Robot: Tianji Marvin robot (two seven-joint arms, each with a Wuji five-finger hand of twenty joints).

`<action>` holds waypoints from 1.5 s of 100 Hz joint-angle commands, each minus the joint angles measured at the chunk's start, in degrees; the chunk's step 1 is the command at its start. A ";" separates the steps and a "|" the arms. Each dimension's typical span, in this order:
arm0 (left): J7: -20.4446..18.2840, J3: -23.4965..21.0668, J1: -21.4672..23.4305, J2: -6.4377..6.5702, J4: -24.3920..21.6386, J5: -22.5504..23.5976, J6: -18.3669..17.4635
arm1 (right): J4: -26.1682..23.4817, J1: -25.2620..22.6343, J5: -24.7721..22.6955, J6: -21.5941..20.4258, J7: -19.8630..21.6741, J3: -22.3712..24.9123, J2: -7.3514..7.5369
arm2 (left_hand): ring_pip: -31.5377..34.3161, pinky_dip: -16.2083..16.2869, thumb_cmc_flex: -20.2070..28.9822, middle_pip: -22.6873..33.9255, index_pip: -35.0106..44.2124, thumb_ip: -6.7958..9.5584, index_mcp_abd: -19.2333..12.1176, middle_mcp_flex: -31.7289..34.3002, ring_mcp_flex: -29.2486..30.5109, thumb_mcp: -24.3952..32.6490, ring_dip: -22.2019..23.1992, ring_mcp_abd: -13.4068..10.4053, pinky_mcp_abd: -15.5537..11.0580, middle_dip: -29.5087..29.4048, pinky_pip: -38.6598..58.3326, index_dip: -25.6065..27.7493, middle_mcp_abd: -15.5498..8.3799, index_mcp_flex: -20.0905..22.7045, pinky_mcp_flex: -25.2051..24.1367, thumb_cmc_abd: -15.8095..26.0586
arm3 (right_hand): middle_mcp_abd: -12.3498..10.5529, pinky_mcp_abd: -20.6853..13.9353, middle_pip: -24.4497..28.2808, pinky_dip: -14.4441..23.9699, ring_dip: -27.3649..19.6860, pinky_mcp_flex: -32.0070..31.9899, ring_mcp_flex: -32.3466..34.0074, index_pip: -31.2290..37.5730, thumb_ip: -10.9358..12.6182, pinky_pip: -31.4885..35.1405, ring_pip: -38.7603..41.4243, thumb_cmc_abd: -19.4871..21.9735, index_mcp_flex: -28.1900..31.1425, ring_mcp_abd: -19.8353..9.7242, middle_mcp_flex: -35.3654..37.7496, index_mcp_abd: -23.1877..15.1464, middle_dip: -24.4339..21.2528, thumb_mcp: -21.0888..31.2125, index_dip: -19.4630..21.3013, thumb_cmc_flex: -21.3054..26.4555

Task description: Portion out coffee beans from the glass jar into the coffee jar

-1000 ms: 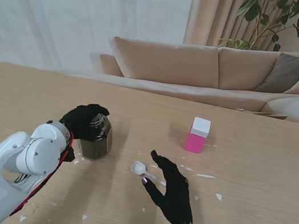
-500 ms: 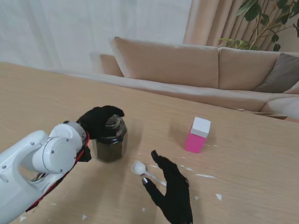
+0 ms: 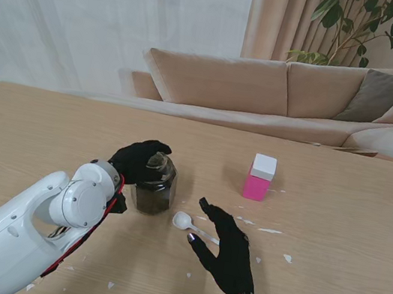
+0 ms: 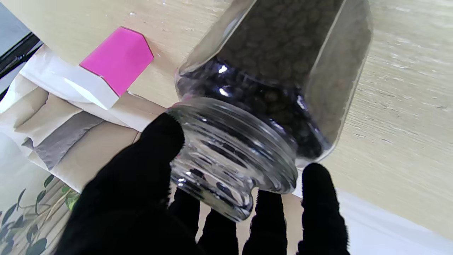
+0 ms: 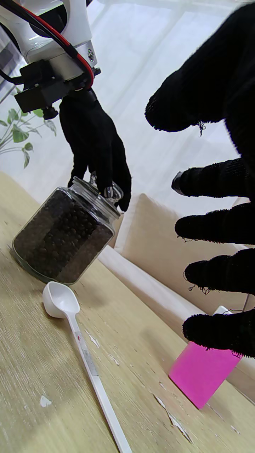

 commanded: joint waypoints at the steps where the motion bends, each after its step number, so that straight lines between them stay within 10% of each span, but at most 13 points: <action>1: -1.86 -0.13 1.25 0.11 0.10 1.17 -1.61 | -0.16 -0.27 0.01 -0.19 0.82 -0.16 -0.23 | -5.64 -3.27 -1.92 -3.40 -2.05 0.41 -1.81 -1.96 -1.81 -0.44 -2.52 -2.40 -3.88 -1.04 -10.06 -0.60 -1.58 -2.32 -3.21 -3.09 | -1.26 -1.27 0.46 0.76 0.00 -0.08 0.84 0.71 -0.82 0.39 0.36 -0.53 0.37 -1.28 1.15 -1.91 0.25 0.10 0.67 0.62; 18: -2.98 -1.62 1.61 0.54 -0.67 3.33 -5.53 | -0.08 -0.13 0.07 -0.27 0.84 -0.26 -0.24 | -16.13 -5.93 -4.96 -7.63 -6.26 0.22 -4.32 -2.86 -3.62 -1.80 -7.76 -4.58 -7.70 -5.64 -34.19 0.07 -2.51 -2.39 -5.00 -3.77 | -1.26 -1.26 0.48 0.75 0.00 -0.10 0.88 0.74 -0.83 0.37 0.37 -0.59 0.42 -1.24 1.18 -1.82 0.25 0.10 0.67 0.71; 23: -2.90 -2.03 1.68 0.56 -0.88 3.66 -6.63 | -0.05 -0.09 0.01 -0.23 0.84 -0.30 -0.23 | -16.02 -2.28 -5.26 -7.30 -6.58 0.09 -4.43 -2.73 -3.37 -1.22 -7.53 -4.64 -7.92 -5.66 -38.11 0.76 -2.64 -2.29 -3.66 -3.99 | -1.25 -1.21 0.50 0.75 0.00 -0.05 0.88 0.74 -0.83 0.39 0.38 -0.58 0.42 -1.19 1.19 -1.85 0.26 0.10 0.67 0.73; 66: -7.57 -3.24 0.95 1.75 -4.03 12.69 -10.67 | 0.01 0.01 -0.08 -0.27 0.79 -0.36 -0.23 | -0.05 16.83 0.70 9.47 0.77 0.73 -0.74 4.09 5.04 5.44 7.06 -1.00 -8.54 -2.06 -15.40 2.42 0.71 2.78 4.40 -4.34 | -1.33 -1.19 0.54 0.77 -0.01 0.02 0.83 0.78 -0.83 0.44 0.38 -0.61 0.45 -1.18 1.21 -1.84 0.28 0.07 0.65 0.80; 81: -11.31 -2.21 -0.16 2.34 -4.78 16.03 -9.45 | -0.08 -0.19 -0.04 -0.36 0.64 -0.21 -0.26 | 3.92 10.12 1.92 9.55 0.80 1.05 -0.75 4.64 5.02 5.92 5.59 -0.23 -8.51 -2.15 -2.37 2.68 0.50 3.46 2.65 -3.83 | -1.28 -1.17 0.55 0.79 -0.01 0.06 0.89 0.80 -0.84 0.48 0.42 -0.54 0.46 -1.28 1.21 -1.81 0.29 0.04 0.65 0.77; 128: -13.05 1.92 -3.77 2.49 -2.77 16.49 -6.32 | -0.32 -0.55 0.13 -0.52 0.48 0.03 -0.31 | 5.77 7.97 5.08 8.42 -0.20 1.52 -2.83 6.35 7.11 5.85 4.25 1.58 -7.30 -3.42 4.98 1.48 -0.21 7.18 3.98 -1.87 | -1.23 -1.18 0.59 0.84 -0.02 0.22 0.89 0.90 -0.84 0.62 0.45 -0.53 0.53 -1.19 1.20 -1.81 0.30 0.03 0.64 0.86; 150: -11.82 2.99 -4.32 2.24 -2.34 15.37 -5.13 | -0.40 -0.71 0.19 -0.55 0.37 0.14 -0.34 | 14.97 8.51 9.31 14.98 4.67 1.77 0.75 11.11 13.29 10.77 9.00 2.63 -7.36 0.49 14.51 3.49 2.96 12.46 12.75 -1.92 | -1.22 -1.13 0.60 0.90 -0.03 0.48 0.92 0.99 -0.84 0.80 0.48 -0.52 0.62 -1.17 1.20 -1.77 0.31 0.00 0.63 0.93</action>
